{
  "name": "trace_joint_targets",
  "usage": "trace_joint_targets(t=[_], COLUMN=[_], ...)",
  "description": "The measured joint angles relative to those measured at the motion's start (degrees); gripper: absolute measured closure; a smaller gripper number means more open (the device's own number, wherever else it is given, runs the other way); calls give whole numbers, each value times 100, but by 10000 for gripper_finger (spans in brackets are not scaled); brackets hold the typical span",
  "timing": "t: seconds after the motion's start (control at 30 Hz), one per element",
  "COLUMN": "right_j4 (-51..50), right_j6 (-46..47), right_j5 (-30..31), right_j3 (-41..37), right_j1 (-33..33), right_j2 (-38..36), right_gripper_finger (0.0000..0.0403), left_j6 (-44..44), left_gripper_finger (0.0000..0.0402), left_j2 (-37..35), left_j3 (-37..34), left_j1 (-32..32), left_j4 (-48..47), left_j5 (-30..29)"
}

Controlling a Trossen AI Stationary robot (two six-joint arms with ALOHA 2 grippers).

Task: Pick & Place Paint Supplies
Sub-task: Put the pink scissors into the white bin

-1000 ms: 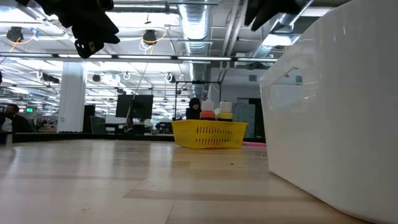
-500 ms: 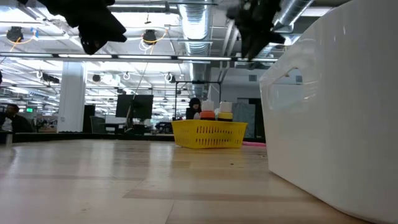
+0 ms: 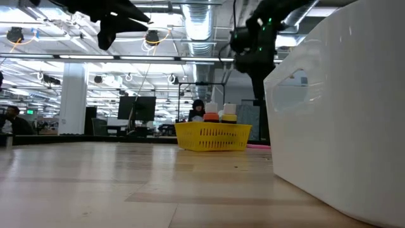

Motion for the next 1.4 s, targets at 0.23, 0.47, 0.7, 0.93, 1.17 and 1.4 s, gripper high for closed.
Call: trace_joint_targets(t=[0.23,0.47,0.7,0.93,1.17,1.4], right_j4=[-284,-202,275,680,1534,1966], right_j6=[-102,-158,-514,167,1230,1752], right_j5=[-2,-4,-905,-1024,-878,-386], right_j3=[2,1,2,-68,-900,-1233], right_j1=[-305,-309,-321,-273,-38,233], right_j2=[611,771,372,304,280,273], right_gripper_finger=[301,301,301,301,301,301], left_j6=[-412,-605,-617,-570,-478,-375], left_gripper_finger=[316,316,316,316,316,316], left_j2=[0,0,0,0,0,0], left_j3=[0,0,0,0,0,0], left_j1=[228,227,225,225,225,225], left_j4=[129,130,131,127,123,110], left_j5=[-9,-11,-11,-9,-9,-6])
